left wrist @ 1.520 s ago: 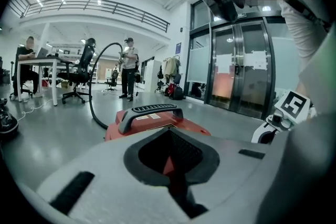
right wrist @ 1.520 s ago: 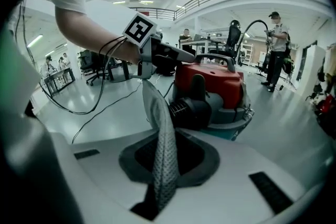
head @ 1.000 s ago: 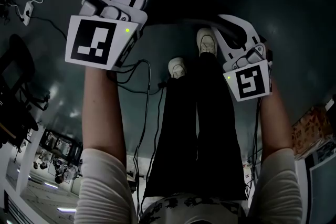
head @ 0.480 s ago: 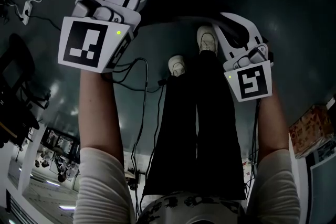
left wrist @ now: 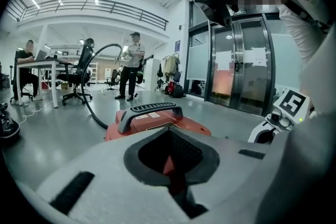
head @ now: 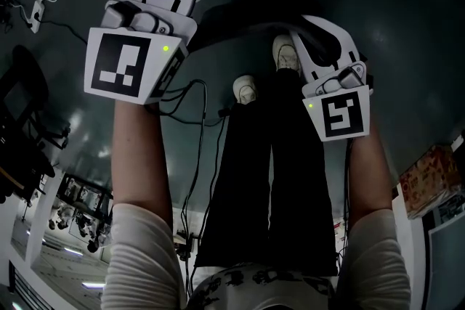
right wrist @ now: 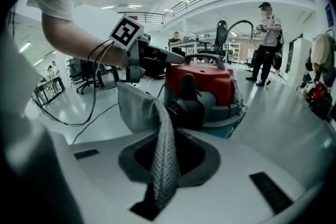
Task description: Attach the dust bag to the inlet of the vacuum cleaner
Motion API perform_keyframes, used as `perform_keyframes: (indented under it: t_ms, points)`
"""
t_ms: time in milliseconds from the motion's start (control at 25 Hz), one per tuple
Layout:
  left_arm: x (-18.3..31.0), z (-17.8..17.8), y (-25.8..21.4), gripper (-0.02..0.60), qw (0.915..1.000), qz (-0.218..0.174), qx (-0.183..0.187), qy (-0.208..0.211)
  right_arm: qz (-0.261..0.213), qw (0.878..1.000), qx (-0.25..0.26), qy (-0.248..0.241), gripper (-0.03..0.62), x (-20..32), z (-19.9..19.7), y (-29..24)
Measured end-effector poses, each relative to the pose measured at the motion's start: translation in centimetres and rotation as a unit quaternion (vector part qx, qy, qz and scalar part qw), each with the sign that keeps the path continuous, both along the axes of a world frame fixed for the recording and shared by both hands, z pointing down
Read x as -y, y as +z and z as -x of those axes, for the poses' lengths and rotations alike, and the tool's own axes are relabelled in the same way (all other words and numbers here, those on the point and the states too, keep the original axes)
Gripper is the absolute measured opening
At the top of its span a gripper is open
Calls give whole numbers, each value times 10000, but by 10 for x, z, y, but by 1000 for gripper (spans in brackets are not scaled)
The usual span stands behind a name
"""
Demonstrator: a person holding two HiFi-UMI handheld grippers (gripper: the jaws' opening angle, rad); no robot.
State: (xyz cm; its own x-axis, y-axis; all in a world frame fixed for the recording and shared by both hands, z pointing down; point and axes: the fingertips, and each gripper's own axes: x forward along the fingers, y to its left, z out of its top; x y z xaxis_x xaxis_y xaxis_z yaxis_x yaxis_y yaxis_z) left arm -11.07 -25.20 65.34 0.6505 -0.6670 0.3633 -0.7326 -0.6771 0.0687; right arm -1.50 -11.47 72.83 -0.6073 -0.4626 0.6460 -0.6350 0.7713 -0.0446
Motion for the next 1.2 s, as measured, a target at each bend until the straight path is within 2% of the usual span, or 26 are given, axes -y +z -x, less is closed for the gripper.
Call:
perform_keyframes:
  t_ms: [160,440,800,880,1040,1200]
  points:
    - [0,-3,-3,3,10000,20,-11,63,121,9998,23,150,29,0,-9,1]
    - [1,-3,-3,3,10000,60,-3,27,62,9998,-154,91,32,11,-3,-1]
    - [-6,-4,-5,3,10000,40,14,71,594,9979,267,15,31,-1,1,3]
    - [-7,-3,-5,3,10000,18,47,29,533,9982,244,113,35,-3,-1,4]
    - [-7,-4,-5,3,10000,57,-47,49,255,9993,-48,268,134,-2,-10,3]
    - [-5,-2,-22,3,9989,84,-397,-225,42,9993,-204,298,146,-5,-11,-21]
